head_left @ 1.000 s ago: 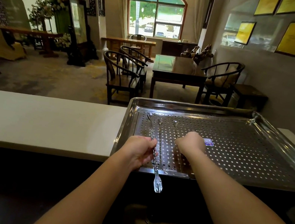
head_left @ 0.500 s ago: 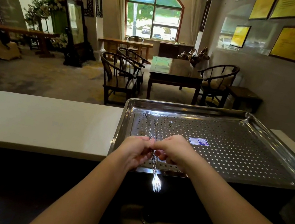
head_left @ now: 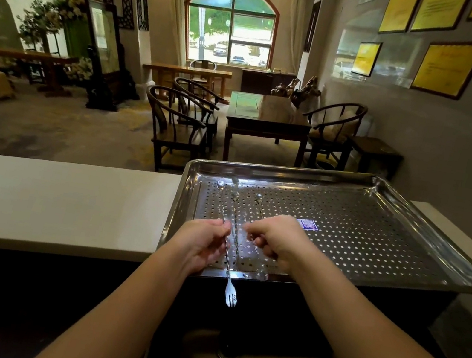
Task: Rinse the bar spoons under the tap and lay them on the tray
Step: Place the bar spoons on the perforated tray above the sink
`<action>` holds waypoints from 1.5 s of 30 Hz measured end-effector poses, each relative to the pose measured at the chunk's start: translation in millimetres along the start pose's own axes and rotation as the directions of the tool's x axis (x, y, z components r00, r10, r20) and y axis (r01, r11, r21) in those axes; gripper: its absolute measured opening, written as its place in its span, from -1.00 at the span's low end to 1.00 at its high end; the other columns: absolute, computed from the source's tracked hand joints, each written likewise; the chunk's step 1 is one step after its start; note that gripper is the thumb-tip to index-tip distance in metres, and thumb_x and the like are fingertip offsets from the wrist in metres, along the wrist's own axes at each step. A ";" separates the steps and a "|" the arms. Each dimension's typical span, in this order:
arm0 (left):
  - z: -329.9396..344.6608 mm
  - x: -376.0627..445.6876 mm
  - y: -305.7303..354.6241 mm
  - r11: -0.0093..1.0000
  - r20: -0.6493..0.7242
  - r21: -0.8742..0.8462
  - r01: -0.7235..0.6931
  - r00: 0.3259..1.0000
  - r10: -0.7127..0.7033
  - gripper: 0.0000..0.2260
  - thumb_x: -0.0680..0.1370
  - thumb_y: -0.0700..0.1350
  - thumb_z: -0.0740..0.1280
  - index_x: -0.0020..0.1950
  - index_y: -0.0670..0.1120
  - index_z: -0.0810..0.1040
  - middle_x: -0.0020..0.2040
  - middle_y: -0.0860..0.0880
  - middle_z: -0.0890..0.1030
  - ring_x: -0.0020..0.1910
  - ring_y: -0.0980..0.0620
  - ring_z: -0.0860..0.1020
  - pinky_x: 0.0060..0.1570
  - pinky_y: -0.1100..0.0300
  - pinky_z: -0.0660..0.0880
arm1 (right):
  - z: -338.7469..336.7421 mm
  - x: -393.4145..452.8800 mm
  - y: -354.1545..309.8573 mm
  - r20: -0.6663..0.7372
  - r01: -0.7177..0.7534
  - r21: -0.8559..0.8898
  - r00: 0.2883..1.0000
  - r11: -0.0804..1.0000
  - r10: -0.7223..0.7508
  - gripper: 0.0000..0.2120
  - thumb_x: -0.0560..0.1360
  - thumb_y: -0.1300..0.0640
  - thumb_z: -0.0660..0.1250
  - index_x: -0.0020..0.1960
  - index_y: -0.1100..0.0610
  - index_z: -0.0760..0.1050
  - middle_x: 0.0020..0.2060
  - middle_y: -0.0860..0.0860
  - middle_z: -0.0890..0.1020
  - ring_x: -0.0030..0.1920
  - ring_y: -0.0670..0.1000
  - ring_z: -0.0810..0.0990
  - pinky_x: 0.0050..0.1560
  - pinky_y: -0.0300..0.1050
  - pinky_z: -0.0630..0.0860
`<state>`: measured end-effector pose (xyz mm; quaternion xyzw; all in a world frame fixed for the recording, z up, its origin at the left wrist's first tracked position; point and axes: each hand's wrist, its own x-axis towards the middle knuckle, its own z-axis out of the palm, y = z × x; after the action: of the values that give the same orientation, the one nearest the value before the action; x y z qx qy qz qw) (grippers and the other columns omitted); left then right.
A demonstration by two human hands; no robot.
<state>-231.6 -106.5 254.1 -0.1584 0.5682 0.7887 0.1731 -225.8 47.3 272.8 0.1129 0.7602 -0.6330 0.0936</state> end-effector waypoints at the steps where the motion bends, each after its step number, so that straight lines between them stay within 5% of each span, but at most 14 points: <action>1: -0.3 -0.2 0.2 1.000 0.001 -0.003 0.002 1.000 -0.002 -0.83 0.54 -0.28 0.33 0.11 -0.23 0.61 -0.24 -0.08 0.55 -0.36 0.09 0.48 -0.43 0.31 0.53 | -8.9 0.9 -2.4 -0.034 0.020 -0.021 0.999 1.000 -0.021 -0.86 0.41 0.27 0.44 -0.27 0.33 0.58 -0.53 0.05 0.54 -0.62 -0.11 0.37 -0.62 -0.28 0.25; 6: -1.2 -1.6 1.8 1.000 -0.006 -0.008 -0.003 1.000 0.003 -0.81 0.53 -0.27 0.35 0.13 -0.26 0.59 -0.22 -0.10 0.54 -0.32 0.06 0.48 -0.34 0.25 0.54 | -56.1 21.4 1.8 -0.277 -0.004 -0.308 0.957 0.951 -0.085 -0.83 0.44 0.25 0.41 -0.14 0.39 0.63 -0.28 0.20 0.66 -0.37 0.04 0.55 -0.34 -0.09 0.47; 15: 0.0 0.1 0.2 1.000 -0.008 0.008 -0.008 1.000 0.008 -0.81 0.53 -0.28 0.34 0.14 -0.26 0.58 -0.24 -0.08 0.54 -0.33 0.07 0.47 -0.37 0.26 0.53 | -75.1 44.5 30.1 -0.369 -0.164 -0.621 0.924 0.766 -0.102 -0.79 0.43 0.13 0.38 -0.33 0.19 0.48 -0.34 0.10 0.60 -0.34 0.08 0.51 -0.46 -0.16 0.32; 28: -3.3 3.6 -2.0 0.999 -0.030 0.021 -0.025 0.999 0.025 -0.87 0.51 -0.29 0.37 0.04 -0.25 0.61 -0.18 -0.12 0.57 -0.30 0.04 0.51 -0.29 0.22 0.58 | -66.9 58.0 34.1 -0.377 -0.165 -0.753 0.901 0.638 -0.213 -0.64 0.45 0.16 0.39 -0.44 0.15 0.32 -0.47 0.04 0.47 -0.46 0.01 0.41 -0.52 -0.21 0.22; 34: -0.3 1.9 -2.1 0.999 -0.025 0.008 -0.043 0.999 0.043 -0.85 0.51 -0.31 0.36 0.07 -0.26 0.59 -0.23 -0.10 0.57 -0.31 0.06 0.51 -0.23 0.21 0.56 | -62.6 43.9 26.8 -0.388 -0.109 -0.709 0.886 0.696 -0.256 -0.63 0.47 0.09 0.37 -0.44 0.17 0.34 -0.48 0.05 0.46 -0.43 0.05 0.42 -0.49 -0.19 0.23; 39: 1.5 -2.3 -2.3 0.999 -0.007 0.002 -0.052 0.999 0.052 -0.92 0.52 -0.32 0.34 -0.02 -0.23 0.61 -0.31 -0.08 0.62 -0.38 0.08 0.56 -0.30 0.24 0.60 | -24.5 8.5 6.6 -0.135 0.129 -0.365 0.973 0.922 -0.189 -0.77 0.46 0.13 0.39 -0.33 0.21 0.57 -0.46 0.03 0.60 -0.55 -0.10 0.47 -0.58 -0.29 0.35; 42: 4.5 -6.2 -3.0 0.997 0.006 0.001 -0.072 0.997 0.072 -0.91 0.53 -0.33 0.32 0.01 -0.24 0.59 -0.31 -0.11 0.61 -0.38 0.06 0.56 -0.34 0.25 0.59 | 4.3 -10.3 3.1 0.061 0.175 -0.277 0.985 0.945 -0.164 -0.80 0.42 0.13 0.43 -0.30 0.23 0.59 -0.47 0.02 0.63 -0.56 -0.12 0.51 -0.57 -0.31 0.35; 45: 4.8 -9.4 -2.8 0.996 0.030 -0.013 -0.086 0.996 0.086 -0.87 0.53 -0.34 0.31 0.07 -0.29 0.55 -0.20 -0.19 0.60 -0.31 -0.01 0.57 -0.39 0.23 0.59 | 22.8 -13.7 5.6 0.089 0.186 -0.315 0.982 0.931 -0.166 -0.81 0.38 0.13 0.45 -0.35 0.20 0.59 -0.45 0.08 0.63 -0.57 -0.11 0.49 -0.56 -0.32 0.33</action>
<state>-222.2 -101.9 257.4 -0.1226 0.5673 0.8010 0.1468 -211.1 25.2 267.3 0.0082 0.8570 -0.5095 0.0770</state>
